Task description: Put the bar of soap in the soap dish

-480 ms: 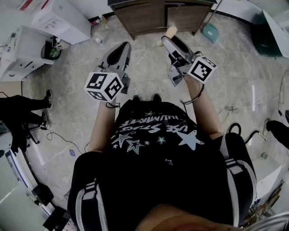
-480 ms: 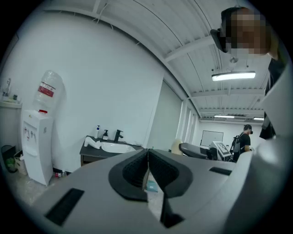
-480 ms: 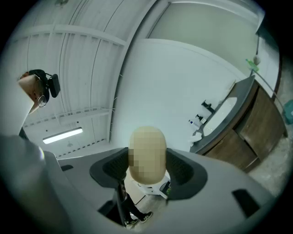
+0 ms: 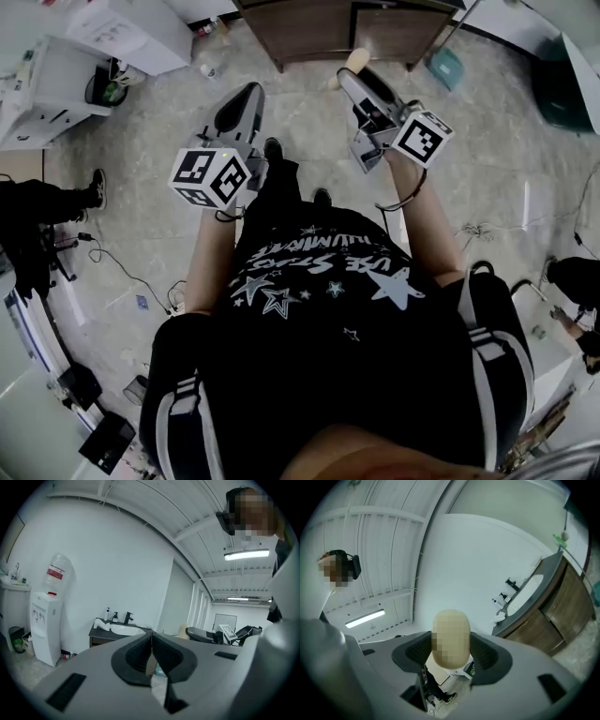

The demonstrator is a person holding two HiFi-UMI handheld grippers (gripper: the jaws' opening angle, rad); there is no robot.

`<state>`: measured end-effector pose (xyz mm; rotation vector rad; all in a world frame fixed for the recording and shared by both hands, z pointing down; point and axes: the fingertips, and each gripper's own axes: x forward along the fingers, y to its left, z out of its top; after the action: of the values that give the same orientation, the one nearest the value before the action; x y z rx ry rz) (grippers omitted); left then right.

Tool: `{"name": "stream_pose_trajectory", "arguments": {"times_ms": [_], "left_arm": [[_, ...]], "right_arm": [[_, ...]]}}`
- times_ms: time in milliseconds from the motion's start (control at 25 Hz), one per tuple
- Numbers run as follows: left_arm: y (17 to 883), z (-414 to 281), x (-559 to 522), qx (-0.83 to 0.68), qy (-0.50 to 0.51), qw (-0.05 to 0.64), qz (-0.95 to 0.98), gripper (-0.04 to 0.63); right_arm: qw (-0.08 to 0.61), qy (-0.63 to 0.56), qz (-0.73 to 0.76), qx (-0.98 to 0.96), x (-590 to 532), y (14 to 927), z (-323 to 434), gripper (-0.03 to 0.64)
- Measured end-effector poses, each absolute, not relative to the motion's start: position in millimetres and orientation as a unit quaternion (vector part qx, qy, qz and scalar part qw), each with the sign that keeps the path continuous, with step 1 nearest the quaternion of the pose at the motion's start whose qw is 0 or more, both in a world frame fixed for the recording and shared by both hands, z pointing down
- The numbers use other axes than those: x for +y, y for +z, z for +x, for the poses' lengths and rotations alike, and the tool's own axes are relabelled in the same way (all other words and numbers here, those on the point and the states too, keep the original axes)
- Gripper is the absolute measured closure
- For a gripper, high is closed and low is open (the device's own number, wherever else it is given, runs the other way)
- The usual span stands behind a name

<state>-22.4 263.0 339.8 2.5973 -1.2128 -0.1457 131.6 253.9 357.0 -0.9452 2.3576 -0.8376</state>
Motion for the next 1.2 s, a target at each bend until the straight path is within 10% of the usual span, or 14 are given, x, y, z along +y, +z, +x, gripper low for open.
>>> {"name": "stream_pose_trajectory", "arguments": {"times_ms": [1200], "left_arm": [[350.7, -66.4, 13.1, -0.375, -0.065, 0.160, 0.911, 0.583]], "right_arm": [[0.215, -0.296, -0.389, 0.846, 25.1, 357.1, 78.7, 0.351]]}}
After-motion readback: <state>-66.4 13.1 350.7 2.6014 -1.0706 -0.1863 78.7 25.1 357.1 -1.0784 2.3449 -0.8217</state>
